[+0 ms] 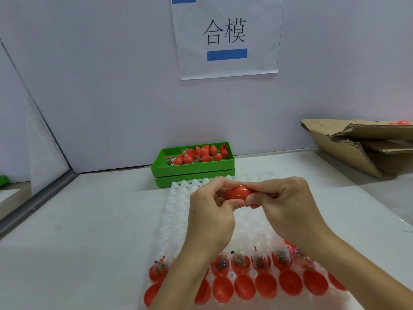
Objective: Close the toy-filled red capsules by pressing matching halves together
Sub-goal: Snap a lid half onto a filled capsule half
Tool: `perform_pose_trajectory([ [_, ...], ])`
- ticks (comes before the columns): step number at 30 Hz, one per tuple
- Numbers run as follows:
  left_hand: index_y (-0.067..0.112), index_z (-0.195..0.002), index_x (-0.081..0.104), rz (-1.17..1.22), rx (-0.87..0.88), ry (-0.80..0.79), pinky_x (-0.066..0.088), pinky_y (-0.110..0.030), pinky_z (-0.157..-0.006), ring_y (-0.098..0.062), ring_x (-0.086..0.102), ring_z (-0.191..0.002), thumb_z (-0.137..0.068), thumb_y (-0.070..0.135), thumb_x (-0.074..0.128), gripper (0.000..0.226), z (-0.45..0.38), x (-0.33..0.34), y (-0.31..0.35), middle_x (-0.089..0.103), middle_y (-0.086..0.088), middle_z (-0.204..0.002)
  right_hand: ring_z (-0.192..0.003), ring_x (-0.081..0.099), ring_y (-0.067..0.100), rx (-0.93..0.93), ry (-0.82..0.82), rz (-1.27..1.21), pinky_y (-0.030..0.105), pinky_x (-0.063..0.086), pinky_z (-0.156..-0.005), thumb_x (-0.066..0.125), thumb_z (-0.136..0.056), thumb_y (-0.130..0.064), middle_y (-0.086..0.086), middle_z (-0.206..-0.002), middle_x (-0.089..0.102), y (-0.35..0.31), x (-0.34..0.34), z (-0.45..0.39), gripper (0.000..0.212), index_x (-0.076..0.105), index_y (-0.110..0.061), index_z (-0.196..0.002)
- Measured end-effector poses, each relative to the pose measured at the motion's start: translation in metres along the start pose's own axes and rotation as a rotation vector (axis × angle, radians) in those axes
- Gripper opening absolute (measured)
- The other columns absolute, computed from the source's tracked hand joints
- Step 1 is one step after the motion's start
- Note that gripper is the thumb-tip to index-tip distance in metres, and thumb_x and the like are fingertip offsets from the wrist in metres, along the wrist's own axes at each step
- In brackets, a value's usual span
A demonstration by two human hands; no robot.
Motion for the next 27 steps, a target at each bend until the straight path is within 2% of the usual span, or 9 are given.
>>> perform_pose_trajectory([
  [2, 0.030, -0.087, 0.069, 0.032, -0.029, -0.013, 0.055, -0.015, -0.074, -0.007, 0.070, -0.082, -0.081, -0.012, 0.070, 0.042, -0.0006, -0.0004, 0.0000, 0.073, 0.004, -0.085, -0.062, 0.070, 0.003, 0.030, -0.020, -0.038, 0.011, 0.054, -0.064, 0.072, -0.079, 0.013, -0.015, -0.072, 0.076, -0.0009, -0.0024, -0.0020, 0.038, 0.079, -0.022, -0.093],
  [5, 0.031, -0.092, 0.069, 0.034, -0.051, -0.022, 0.055, -0.018, -0.079, -0.006, 0.070, -0.087, -0.081, -0.007, 0.073, 0.040, -0.0013, -0.0019, -0.0008, 0.073, 0.006, -0.090, -0.065, 0.072, 0.008, 0.097, -0.050, -0.131, 0.016, 0.057, -0.068, 0.075, -0.079, 0.010, -0.009, -0.077, 0.078, -0.0009, -0.0027, -0.0033, 0.043, 0.078, -0.030, -0.096],
  [7, 0.032, -0.094, 0.069, 0.015, -0.045, -0.025, 0.054, -0.015, -0.078, -0.003, 0.068, -0.089, -0.082, -0.005, 0.074, 0.039, -0.0015, -0.0032, -0.0012, 0.071, 0.009, -0.092, -0.066, 0.073, 0.010, 0.147, -0.050, -0.173, 0.017, 0.058, -0.068, 0.077, -0.079, 0.008, -0.004, -0.077, 0.078, 0.0009, -0.0019, -0.0027, 0.040, 0.074, -0.026, -0.100],
  [11, 0.022, -0.092, 0.070, 0.003, -0.059, -0.031, 0.054, -0.014, -0.074, -0.003, 0.069, -0.084, -0.080, -0.007, 0.075, 0.031, -0.0011, -0.0027, -0.0043, 0.071, 0.008, -0.087, -0.064, 0.071, 0.010, 0.157, -0.063, -0.171, 0.018, 0.056, -0.064, 0.078, -0.076, 0.008, -0.002, -0.073, 0.076, 0.0032, -0.0026, -0.0032, 0.025, 0.078, -0.015, -0.087],
  [18, 0.025, -0.088, 0.070, -0.024, -0.032, -0.021, 0.055, -0.015, -0.073, -0.004, 0.070, -0.082, -0.080, -0.013, 0.071, 0.039, 0.0004, 0.0004, -0.0059, 0.071, 0.004, -0.087, -0.056, 0.068, 0.005, 0.063, -0.031, -0.094, 0.014, 0.054, -0.059, 0.074, -0.077, 0.014, -0.007, -0.064, 0.074, 0.0018, -0.0035, -0.0019, 0.036, 0.079, -0.022, -0.079],
  [22, 0.022, -0.090, 0.069, -0.011, -0.019, 0.007, 0.053, -0.008, -0.068, 0.003, 0.069, -0.080, -0.083, -0.022, 0.059, 0.045, 0.0020, 0.0035, -0.0036, 0.069, 0.001, -0.092, -0.057, 0.068, 0.005, 0.010, 0.007, -0.047, 0.013, 0.054, -0.059, 0.073, -0.077, 0.016, -0.009, -0.064, 0.074, 0.0043, -0.0025, -0.0021, 0.031, 0.081, -0.014, -0.081],
  [24, 0.027, -0.086, 0.068, -0.035, -0.015, 0.003, 0.052, -0.007, -0.068, 0.004, 0.068, -0.080, -0.082, -0.020, 0.060, 0.049, 0.0027, 0.0048, -0.0048, 0.069, 0.004, -0.091, -0.058, 0.068, 0.005, 0.006, 0.002, -0.026, 0.012, 0.054, -0.060, 0.073, -0.077, 0.016, -0.010, -0.065, 0.074, 0.0063, -0.0009, -0.0011, 0.028, 0.081, -0.011, -0.082],
  [27, 0.032, -0.084, 0.067, -0.068, -0.023, -0.020, 0.054, -0.014, -0.073, -0.002, 0.069, -0.084, -0.082, -0.013, 0.068, 0.045, 0.0025, 0.0041, -0.0088, 0.070, 0.011, -0.085, -0.059, 0.069, 0.005, 0.037, -0.014, -0.037, 0.012, 0.054, -0.061, 0.075, -0.076, 0.015, -0.011, -0.067, 0.074, 0.0083, 0.0007, -0.0008, 0.030, 0.081, -0.013, -0.083],
])
Point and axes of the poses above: each hand's wrist, its own z-axis away from the middle knuckle, its own x-axis out of the palm, y = z × x, the point moved 3 cm from there along -z, towards the middle knuckle
